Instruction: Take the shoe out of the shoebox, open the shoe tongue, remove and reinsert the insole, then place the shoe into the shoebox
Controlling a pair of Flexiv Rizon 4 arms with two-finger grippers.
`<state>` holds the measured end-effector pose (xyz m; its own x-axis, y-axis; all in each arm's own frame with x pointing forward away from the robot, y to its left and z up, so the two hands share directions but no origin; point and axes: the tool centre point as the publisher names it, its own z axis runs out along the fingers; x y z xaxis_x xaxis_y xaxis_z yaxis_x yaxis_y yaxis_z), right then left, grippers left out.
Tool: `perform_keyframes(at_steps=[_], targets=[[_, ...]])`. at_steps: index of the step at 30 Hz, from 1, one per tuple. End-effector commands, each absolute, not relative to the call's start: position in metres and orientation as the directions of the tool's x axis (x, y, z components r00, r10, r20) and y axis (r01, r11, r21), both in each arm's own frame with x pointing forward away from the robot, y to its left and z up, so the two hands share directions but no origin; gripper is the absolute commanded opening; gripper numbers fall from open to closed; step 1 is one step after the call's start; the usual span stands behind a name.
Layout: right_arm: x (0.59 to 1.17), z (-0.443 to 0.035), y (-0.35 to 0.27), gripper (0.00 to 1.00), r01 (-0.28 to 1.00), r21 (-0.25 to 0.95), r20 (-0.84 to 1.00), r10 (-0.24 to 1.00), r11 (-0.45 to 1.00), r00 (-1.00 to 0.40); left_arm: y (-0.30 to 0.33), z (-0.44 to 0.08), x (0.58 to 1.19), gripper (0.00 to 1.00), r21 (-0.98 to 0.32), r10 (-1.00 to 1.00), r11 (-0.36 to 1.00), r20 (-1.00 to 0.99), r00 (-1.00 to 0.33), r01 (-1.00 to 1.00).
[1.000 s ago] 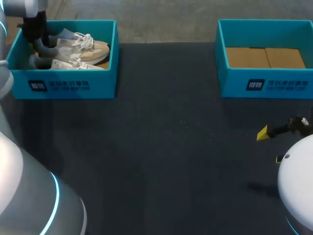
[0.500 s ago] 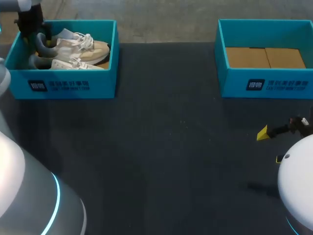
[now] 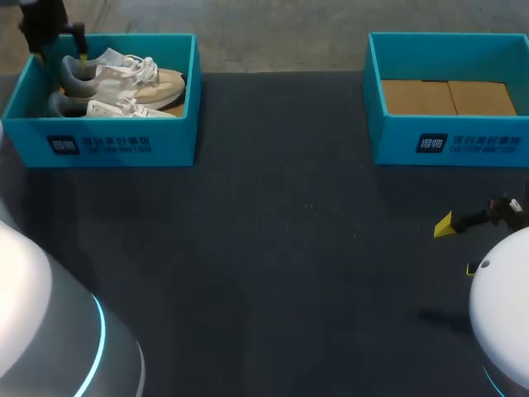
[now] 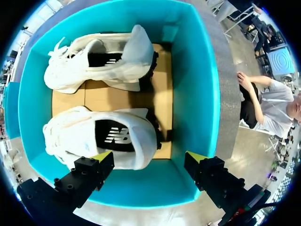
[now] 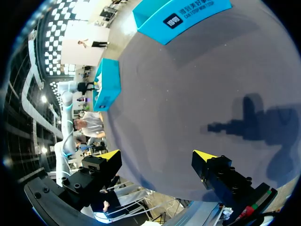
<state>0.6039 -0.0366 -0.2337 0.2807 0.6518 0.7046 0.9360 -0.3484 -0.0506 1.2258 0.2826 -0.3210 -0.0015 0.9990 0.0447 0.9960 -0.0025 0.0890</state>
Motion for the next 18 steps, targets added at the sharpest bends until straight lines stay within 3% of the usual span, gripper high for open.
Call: perform_keyframes(at_steps=[1, 18], targets=[[0.592, -0.228, -0.038, 1.0, 0.932, -0.04, 0.704, 0.652, -0.36, 0.282, 0.281, -0.309, 1.212, 1.0, 0.104, 0.999, 0.0, 0.034, -0.003, 0.995], [0.592, -0.228, -0.038, 1.0, 0.932, -0.04, 0.704, 0.652, -0.36, 0.282, 0.278, -0.265, 1.183, 1.0, 0.162, 1.0, -0.017, -0.01, 0.019, 0.987]])
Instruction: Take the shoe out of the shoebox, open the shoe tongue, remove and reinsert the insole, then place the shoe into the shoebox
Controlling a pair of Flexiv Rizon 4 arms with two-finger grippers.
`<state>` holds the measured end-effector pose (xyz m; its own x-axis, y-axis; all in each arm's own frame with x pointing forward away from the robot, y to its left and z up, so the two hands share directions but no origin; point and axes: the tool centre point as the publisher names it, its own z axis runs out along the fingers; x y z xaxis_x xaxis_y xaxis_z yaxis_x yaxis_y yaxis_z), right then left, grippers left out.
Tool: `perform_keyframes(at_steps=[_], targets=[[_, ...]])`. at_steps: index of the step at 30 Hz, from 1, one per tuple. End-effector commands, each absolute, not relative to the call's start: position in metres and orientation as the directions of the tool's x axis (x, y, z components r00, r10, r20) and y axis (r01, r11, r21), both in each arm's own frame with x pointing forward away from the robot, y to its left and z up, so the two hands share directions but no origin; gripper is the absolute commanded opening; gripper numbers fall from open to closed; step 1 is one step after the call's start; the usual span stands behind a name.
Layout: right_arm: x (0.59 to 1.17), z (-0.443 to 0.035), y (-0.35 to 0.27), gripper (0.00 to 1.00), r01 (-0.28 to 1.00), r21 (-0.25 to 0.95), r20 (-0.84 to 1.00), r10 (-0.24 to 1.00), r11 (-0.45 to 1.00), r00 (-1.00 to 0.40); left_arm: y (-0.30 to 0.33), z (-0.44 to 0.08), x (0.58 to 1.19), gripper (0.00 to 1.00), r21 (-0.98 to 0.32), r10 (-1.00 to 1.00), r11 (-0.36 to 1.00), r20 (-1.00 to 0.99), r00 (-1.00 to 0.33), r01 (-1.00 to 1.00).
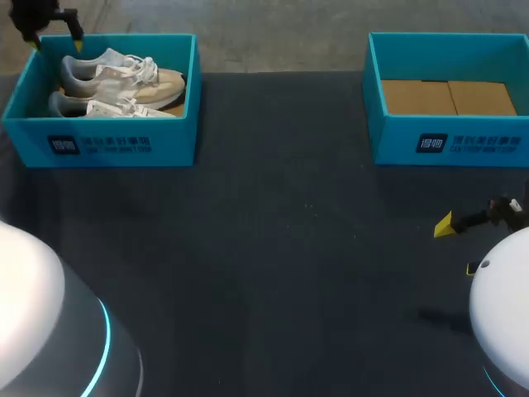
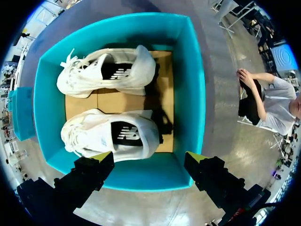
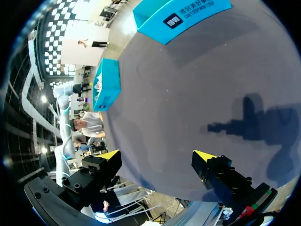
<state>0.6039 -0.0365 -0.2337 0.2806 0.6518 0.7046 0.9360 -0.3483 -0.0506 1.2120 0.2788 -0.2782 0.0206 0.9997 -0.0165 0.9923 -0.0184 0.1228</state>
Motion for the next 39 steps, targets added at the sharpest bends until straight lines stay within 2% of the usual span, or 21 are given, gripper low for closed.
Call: perform_keyframes(at_steps=[1, 22, 39], targets=[[0.592, -0.228, -0.038, 1.0, 0.932, -0.04, 0.704, 0.652, -0.36, 0.282, 0.279, -0.264, 1.182, 1.0, 0.162, 1.0, -0.016, -0.012, 0.018, 0.987], [0.592, -0.228, -0.038, 1.0, 0.932, -0.04, 0.704, 0.652, -0.36, 0.282, 0.275, -0.214, 1.108, 1.0, 0.161, 0.999, 0.029, -0.05, -0.021, 0.987], [0.592, -0.228, -0.038, 1.0, 0.932, -0.04, 0.704, 0.652, -0.36, 0.282, 0.275, -0.237, 1.061, 1.0, 0.097, 0.997, -0.058, -0.045, 0.063, 0.994]])
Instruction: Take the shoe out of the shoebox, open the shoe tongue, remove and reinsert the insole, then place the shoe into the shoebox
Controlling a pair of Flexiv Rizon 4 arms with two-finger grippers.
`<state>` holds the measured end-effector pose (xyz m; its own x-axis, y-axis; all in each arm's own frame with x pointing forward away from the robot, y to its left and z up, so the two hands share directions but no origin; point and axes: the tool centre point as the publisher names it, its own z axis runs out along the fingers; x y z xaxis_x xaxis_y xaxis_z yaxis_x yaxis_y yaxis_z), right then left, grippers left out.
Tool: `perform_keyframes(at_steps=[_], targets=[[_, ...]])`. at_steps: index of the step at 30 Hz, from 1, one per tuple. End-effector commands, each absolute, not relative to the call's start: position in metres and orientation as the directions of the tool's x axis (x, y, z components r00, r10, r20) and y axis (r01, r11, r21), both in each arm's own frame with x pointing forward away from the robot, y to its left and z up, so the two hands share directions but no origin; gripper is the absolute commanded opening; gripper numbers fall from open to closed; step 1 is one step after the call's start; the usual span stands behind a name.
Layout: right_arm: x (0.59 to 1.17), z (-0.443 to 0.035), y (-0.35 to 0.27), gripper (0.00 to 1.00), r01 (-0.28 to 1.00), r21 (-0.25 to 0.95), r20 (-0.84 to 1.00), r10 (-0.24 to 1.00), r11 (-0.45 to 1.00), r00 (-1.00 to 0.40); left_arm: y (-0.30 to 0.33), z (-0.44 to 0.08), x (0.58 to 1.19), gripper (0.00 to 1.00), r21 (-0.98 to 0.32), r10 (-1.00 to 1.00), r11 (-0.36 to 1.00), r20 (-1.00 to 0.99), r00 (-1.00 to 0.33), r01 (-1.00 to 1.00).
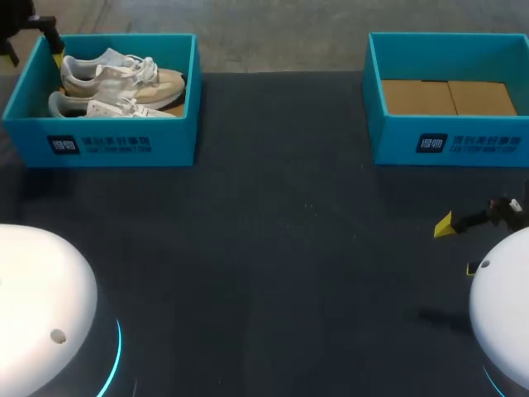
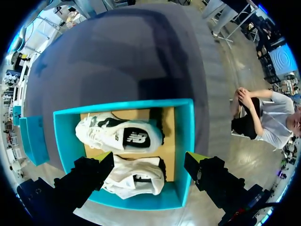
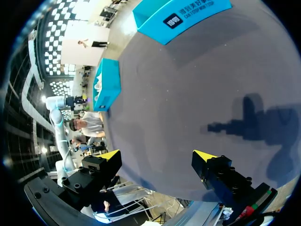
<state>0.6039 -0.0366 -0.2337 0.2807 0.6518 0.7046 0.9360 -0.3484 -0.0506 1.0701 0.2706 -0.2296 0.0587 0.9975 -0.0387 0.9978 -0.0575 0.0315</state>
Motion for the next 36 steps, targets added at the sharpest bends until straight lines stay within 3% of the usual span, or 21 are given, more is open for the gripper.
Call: perform_keyframes(at_steps=[1, 27, 31, 36], targets=[[0.592, -0.228, -0.038, 1.0, 0.932, -0.04, 0.704, 0.652, -0.36, 0.282, 0.276, -0.24, 1.06, 1.0, 0.097, 0.997, -0.063, -0.044, 0.068, 0.993], [0.592, -0.228, -0.038, 1.0, 0.932, -0.04, 0.704, 0.652, -0.36, 0.282, 0.279, -0.287, 1.062, 1.0, 0.083, 0.985, -0.174, 0.008, 0.174, 0.981], [0.592, -0.228, -0.038, 1.0, 0.932, -0.04, 0.704, 0.652, -0.36, 0.282, 0.278, -0.292, 1.066, 0.93, 0.079, 0.985, -0.174, 0.011, 0.173, 0.982], [0.592, -0.228, -0.038, 1.0, 0.932, -0.04, 0.704, 0.652, -0.36, 0.282, 0.281, -0.301, 1.068, 0.92, 0.063, 0.983, -0.182, 0.023, 0.181, 0.981]])
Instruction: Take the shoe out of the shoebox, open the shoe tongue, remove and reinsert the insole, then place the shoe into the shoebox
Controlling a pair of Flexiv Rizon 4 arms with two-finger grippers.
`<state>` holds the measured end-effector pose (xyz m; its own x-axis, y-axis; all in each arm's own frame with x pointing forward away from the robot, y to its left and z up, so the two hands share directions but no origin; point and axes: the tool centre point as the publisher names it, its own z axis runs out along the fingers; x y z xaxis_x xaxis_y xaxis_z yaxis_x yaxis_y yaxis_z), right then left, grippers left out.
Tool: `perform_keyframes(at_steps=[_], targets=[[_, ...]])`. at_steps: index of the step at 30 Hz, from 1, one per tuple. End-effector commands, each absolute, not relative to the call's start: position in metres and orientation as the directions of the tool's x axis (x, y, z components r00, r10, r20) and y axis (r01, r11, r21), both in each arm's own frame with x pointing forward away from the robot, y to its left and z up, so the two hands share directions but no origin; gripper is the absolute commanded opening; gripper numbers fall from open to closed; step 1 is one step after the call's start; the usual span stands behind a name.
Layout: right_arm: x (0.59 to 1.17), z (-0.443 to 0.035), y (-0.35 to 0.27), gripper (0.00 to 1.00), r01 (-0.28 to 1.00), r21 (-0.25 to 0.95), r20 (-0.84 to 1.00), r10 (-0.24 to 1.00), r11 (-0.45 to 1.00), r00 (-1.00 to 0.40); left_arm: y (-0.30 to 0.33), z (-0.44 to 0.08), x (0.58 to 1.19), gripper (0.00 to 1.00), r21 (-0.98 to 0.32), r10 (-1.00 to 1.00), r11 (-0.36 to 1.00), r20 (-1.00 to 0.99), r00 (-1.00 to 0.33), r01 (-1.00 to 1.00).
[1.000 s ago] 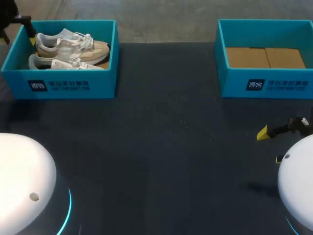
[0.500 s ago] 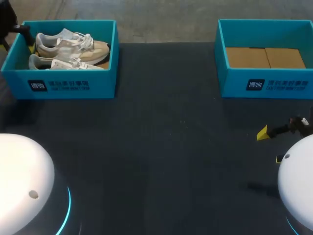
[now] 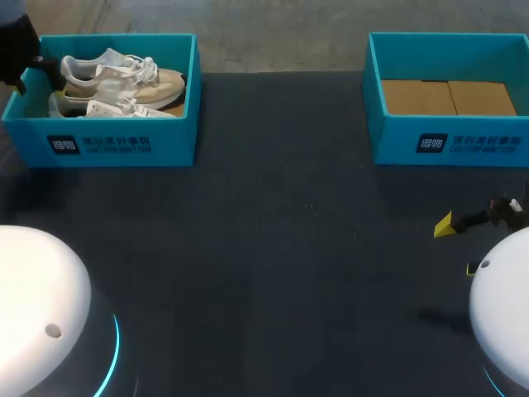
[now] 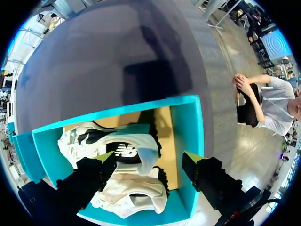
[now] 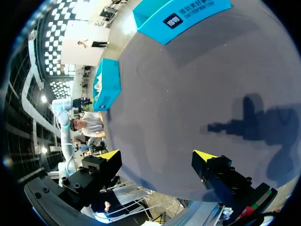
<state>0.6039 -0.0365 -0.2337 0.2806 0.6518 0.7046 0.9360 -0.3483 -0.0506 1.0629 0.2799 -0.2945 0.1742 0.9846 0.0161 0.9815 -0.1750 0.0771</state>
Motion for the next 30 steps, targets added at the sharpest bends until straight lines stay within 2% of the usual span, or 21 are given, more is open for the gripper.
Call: perform_keyframes(at_steps=[1, 5, 8, 12, 20, 30], targets=[[0.592, -0.228, -0.038, 1.0, 0.932, -0.04, 0.704, 0.652, -0.36, 0.282, 0.281, -0.303, 1.069, 0.92, 0.061, 0.983, -0.183, 0.028, 0.182, 0.981], [0.592, -0.228, -0.038, 1.0, 0.932, -0.04, 0.704, 0.652, -0.36, 0.282, 0.283, -0.312, 1.07, 0.92, 0.051, 0.981, -0.191, 0.043, 0.189, 0.98], [0.592, -0.228, -0.038, 1.0, 0.932, -0.04, 0.704, 0.652, -0.36, 0.282, 0.282, -0.316, 1.071, 0.88, 0.047, 0.981, -0.192, 0.047, 0.19, 0.98], [0.592, -0.228, -0.038, 1.0, 0.932, -0.04, 0.704, 0.652, -0.36, 0.282, 0.281, -0.323, 1.074, 0.75, 0.042, 0.981, -0.189, 0.062, 0.186, 0.981], [0.592, -0.228, -0.038, 1.0, 0.932, -0.04, 0.704, 0.652, -0.36, 0.282, 0.282, -0.335, 1.076, 0.81, 0.018, 0.978, -0.194, 0.083, 0.192, 0.981], [0.592, -0.228, -0.038, 1.0, 0.932, -0.04, 0.704, 0.652, -0.36, 0.282, 0.279, -0.346, 1.081, 0.78, -0.002, 0.976, -0.195, 0.101, 0.194, 0.981]])
